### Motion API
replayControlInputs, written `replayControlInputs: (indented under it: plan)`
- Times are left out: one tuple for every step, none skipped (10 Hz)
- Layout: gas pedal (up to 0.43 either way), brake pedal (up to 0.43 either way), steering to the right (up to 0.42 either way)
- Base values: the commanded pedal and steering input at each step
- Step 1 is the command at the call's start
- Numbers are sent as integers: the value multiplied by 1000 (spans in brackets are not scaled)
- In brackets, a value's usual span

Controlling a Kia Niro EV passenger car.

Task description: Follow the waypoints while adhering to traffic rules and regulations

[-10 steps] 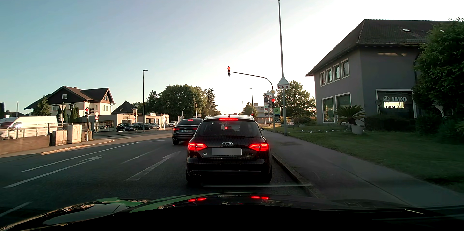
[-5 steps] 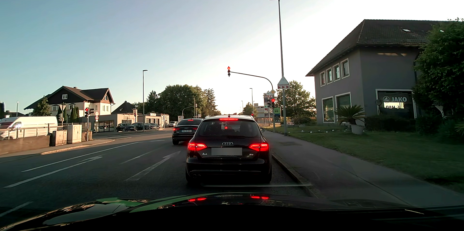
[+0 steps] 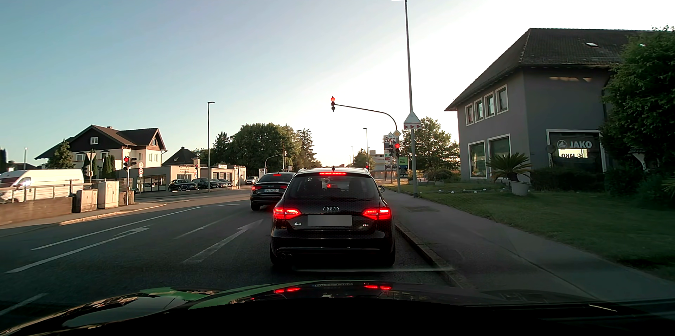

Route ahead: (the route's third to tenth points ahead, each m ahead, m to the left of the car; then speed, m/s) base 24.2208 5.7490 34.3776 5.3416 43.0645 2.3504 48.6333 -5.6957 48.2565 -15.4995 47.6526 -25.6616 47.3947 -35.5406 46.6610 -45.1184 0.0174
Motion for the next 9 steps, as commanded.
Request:
replayControlInputs:
  plan:
    - [0,244,-1]
    - [0,244,-1]
    - [0,250,-1]
    - [0,244,-1]
    - [0,244,-1]
    - [0,244,-1]
    - [0,244,-1]
    - [0,250,-1]
    - [0,244,-1]
